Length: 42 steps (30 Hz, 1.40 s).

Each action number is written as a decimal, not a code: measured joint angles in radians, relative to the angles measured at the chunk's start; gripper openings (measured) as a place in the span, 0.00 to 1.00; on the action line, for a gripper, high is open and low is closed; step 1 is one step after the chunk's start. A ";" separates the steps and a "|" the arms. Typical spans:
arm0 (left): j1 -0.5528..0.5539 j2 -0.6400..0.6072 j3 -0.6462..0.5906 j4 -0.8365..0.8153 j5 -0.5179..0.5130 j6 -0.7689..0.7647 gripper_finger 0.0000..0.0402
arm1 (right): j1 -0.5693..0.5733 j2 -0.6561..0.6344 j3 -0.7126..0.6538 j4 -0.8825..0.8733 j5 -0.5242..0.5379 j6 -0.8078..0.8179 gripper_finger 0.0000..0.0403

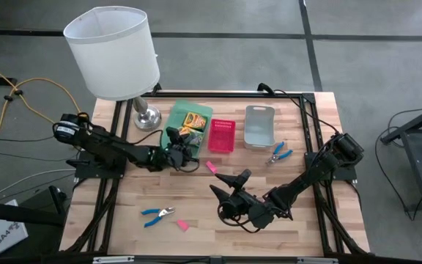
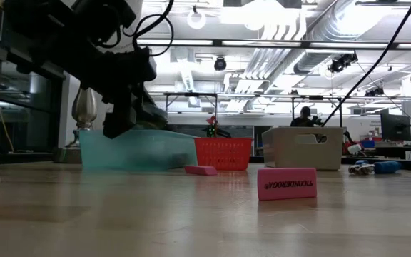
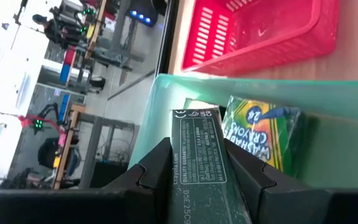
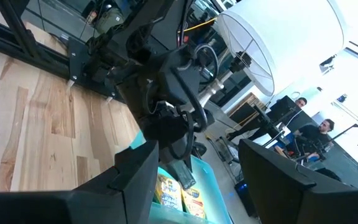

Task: Pick & Place School Supplies
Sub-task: Put the yellow crayon box into the green bin

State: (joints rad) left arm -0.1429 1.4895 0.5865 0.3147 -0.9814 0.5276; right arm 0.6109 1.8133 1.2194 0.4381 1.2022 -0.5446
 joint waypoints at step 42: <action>0.027 0.002 0.004 -0.038 0.187 -0.219 0.34 | 0.000 0.000 0.000 0.000 -0.032 0.029 0.53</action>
State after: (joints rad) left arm -0.1154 1.4910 0.5907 0.2771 -0.7949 0.3084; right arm 0.6106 1.8133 1.2194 0.4385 1.1706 -0.5156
